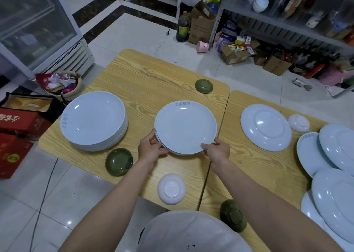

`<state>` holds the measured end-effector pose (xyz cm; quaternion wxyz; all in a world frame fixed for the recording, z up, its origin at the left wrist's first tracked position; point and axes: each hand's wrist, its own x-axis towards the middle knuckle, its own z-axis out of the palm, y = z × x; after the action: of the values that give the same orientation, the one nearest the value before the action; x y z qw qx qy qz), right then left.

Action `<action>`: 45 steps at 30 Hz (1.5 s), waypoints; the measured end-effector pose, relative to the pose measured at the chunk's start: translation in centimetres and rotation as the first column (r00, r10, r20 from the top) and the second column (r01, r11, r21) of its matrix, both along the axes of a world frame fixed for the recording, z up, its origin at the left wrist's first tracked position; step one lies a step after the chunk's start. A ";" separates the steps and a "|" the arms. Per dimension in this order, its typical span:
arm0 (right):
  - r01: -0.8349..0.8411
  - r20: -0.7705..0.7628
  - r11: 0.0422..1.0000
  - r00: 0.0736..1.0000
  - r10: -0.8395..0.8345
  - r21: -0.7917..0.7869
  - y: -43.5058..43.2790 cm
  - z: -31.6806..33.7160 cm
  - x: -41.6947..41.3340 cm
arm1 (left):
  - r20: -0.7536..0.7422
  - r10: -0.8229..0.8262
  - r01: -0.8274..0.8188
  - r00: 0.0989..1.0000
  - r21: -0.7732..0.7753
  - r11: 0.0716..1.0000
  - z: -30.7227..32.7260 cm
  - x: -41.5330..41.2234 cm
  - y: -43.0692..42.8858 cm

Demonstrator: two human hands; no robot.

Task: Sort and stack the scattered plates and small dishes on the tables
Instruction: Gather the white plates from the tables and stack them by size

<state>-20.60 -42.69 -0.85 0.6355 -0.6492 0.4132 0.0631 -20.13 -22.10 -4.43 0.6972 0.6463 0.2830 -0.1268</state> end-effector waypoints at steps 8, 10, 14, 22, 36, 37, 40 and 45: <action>-0.030 -0.062 1.000 0.998 0.030 -0.003 0.0 -1.5 0.0 | -0.009 0.013 -0.013 1.000 -0.032 0.999 0.5 -0.2 -0.1; -0.034 -0.058 0.999 0.998 0.034 0.009 -0.1 -1.5 0.1 | -0.013 0.012 -0.012 1.000 -0.040 0.999 0.7 -0.3 -0.2; -0.031 -0.060 0.999 0.998 0.032 0.015 -0.1 -1.5 0.3 | -0.006 0.010 -0.010 1.000 -0.039 0.999 0.7 -0.4 -0.2; 0.002 -0.075 1.000 0.997 0.000 0.018 0.2 -1.9 0.3 | -0.030 0.004 -0.004 1.000 -0.029 1.000 0.9 -0.4 -0.4; -0.111 0.000 0.983 0.994 0.112 0.145 -2.2 1.0 -1.9 | 0.146 -0.201 0.102 0.969 0.503 0.858 4.3 -0.4 -2.5; -0.227 0.015 0.972 0.974 0.227 0.057 -2.9 1.8 -2.4 | 0.176 -0.357 0.187 0.917 0.602 0.776 4.9 -0.4 -3.3; -0.516 0.004 0.830 0.849 0.529 -0.213 -5.9 4.8 -4.2 | 0.055 -0.741 0.370 0.669 0.840 0.397 6.9 -0.4 -6.6; -0.625 -0.285 0.298 0.661 0.694 -0.722 -13.8 9.5 -9.8 | -0.100 -0.920 0.247 0.378 0.969 -0.003 10.6 -2.6 -14.9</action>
<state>-30.36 -56.47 8.70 0.2244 -0.9661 0.0675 0.1080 -22.68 -36.97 6.15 0.1239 0.9538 -0.2694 -0.0476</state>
